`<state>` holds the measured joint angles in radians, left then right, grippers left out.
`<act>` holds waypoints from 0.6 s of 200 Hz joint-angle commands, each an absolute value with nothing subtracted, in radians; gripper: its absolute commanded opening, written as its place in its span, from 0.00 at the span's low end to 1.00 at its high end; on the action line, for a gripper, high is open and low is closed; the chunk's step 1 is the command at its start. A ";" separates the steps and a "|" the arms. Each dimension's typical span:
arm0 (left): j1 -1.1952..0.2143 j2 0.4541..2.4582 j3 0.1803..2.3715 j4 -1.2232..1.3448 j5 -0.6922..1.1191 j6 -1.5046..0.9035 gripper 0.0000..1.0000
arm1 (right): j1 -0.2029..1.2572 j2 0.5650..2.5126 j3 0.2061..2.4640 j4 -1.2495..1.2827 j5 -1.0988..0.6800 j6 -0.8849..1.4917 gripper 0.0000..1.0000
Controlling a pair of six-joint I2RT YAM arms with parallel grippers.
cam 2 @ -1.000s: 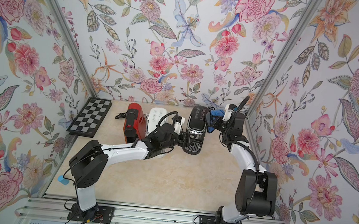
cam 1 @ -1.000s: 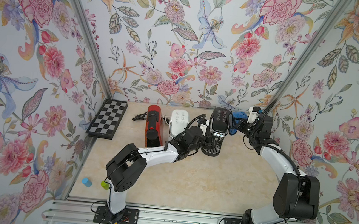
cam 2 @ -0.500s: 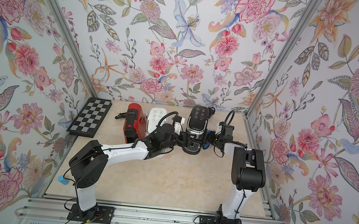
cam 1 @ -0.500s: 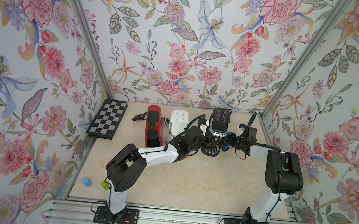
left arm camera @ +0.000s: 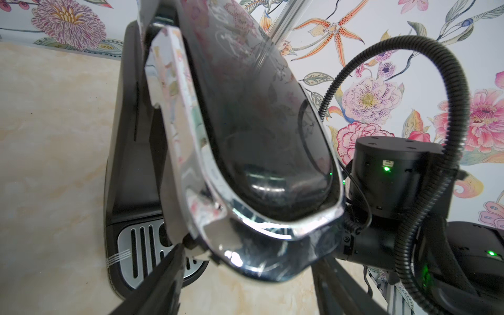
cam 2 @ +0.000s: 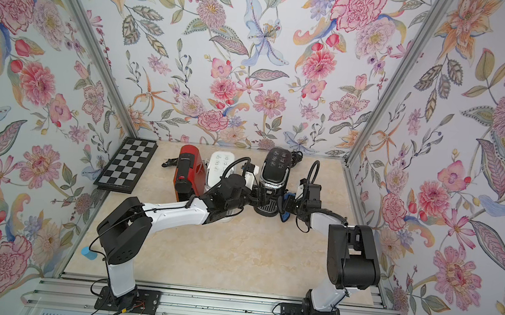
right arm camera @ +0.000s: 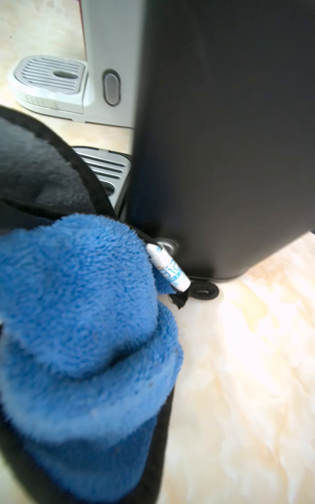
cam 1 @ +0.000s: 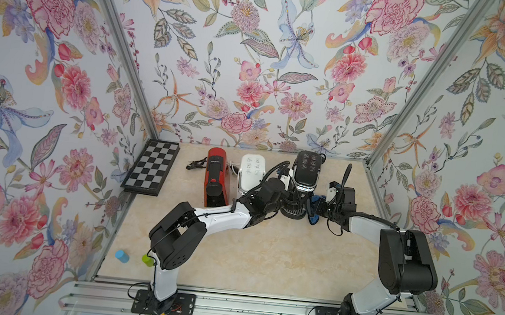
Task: Wipe the surface of a coffee machine
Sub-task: Wipe the dirt from the surface of the coffee machine.
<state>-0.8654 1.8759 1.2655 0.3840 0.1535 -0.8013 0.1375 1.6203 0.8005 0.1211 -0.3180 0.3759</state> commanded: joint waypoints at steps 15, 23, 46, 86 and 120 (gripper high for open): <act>-0.877 1.881 1.250 0.414 0.172 -0.809 0.73 | 0.267 1.589 0.734 0.079 -0.358 0.360 0.03; -0.878 1.875 1.246 0.410 0.169 -0.807 0.73 | 0.301 1.572 0.718 0.078 -0.342 0.368 0.03; -0.877 1.849 1.216 0.419 0.152 -0.808 0.73 | 0.369 1.488 0.689 0.078 -0.280 0.403 0.03; -0.877 1.827 1.186 0.446 0.135 -0.821 0.73 | 0.401 1.420 0.702 0.145 -0.280 0.440 0.03; -0.877 1.798 1.147 0.479 0.122 -0.836 0.73 | 0.389 1.451 0.641 0.349 -0.387 0.566 0.03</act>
<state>-0.8661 1.8595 1.1797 0.4282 0.1493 -0.8120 0.3912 1.4380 0.6750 0.1493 -0.2955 0.4744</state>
